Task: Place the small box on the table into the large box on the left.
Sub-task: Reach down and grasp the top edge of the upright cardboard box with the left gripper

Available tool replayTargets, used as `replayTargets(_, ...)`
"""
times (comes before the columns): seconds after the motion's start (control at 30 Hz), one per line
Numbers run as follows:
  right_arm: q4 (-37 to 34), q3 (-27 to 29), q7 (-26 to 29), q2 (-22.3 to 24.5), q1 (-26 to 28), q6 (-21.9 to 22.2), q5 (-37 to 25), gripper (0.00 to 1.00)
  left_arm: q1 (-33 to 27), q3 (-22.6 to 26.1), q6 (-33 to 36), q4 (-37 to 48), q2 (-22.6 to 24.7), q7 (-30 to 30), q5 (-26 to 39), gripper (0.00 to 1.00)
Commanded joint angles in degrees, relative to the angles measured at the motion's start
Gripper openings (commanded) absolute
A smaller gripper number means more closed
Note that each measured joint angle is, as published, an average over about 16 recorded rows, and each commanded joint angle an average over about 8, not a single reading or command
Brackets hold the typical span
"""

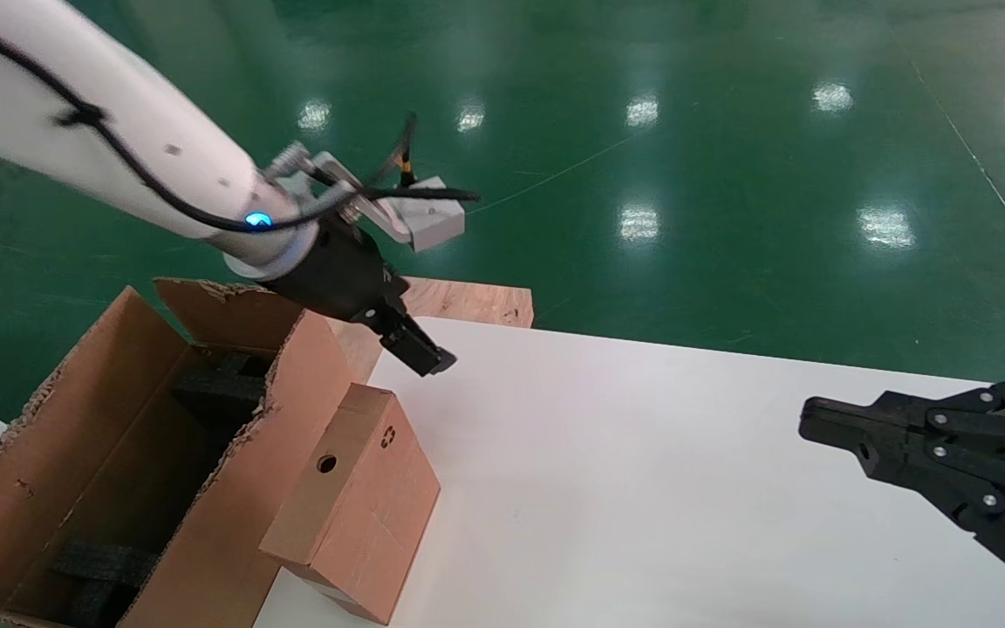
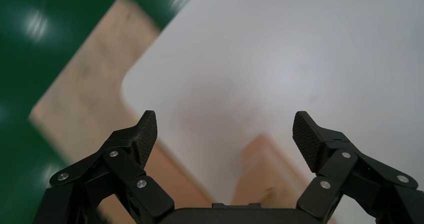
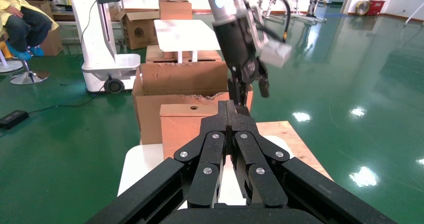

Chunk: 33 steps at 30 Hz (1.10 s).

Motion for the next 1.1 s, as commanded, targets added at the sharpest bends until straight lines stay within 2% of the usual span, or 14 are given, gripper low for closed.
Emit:
replayTargets(0.03, 0.00, -0.01, 0.00, 0.00, 0.00, 0.00, 0.01, 0.00, -1.59, 3.93, 0.50, -0.13, 1.96, -5.06, 4.02, 1.00)
replayTargets(0.23, 0.00, -0.03, -0.02, 0.01, 0.01, 0.01, 0.02, 0.00, -6.53, 13.92, 0.19, -0.32, 3.70, -12.34, 1.05, 1.00)
replayTargets(0.7, 0.00, -0.09, -0.04, 0.04, 0.02, 0.04, 0.06, 0.00, -13.71, 29.10, 0.15, 0.51, 5.27, -18.68, -8.84, 1.00)
replayTargets(1.1, 0.00, -0.13, -0.07, 0.05, 0.03, 0.06, 0.09, 0.00, -18.08, 40.26, -0.41, 0.47, 5.84, -18.63, -20.04, 1.00)
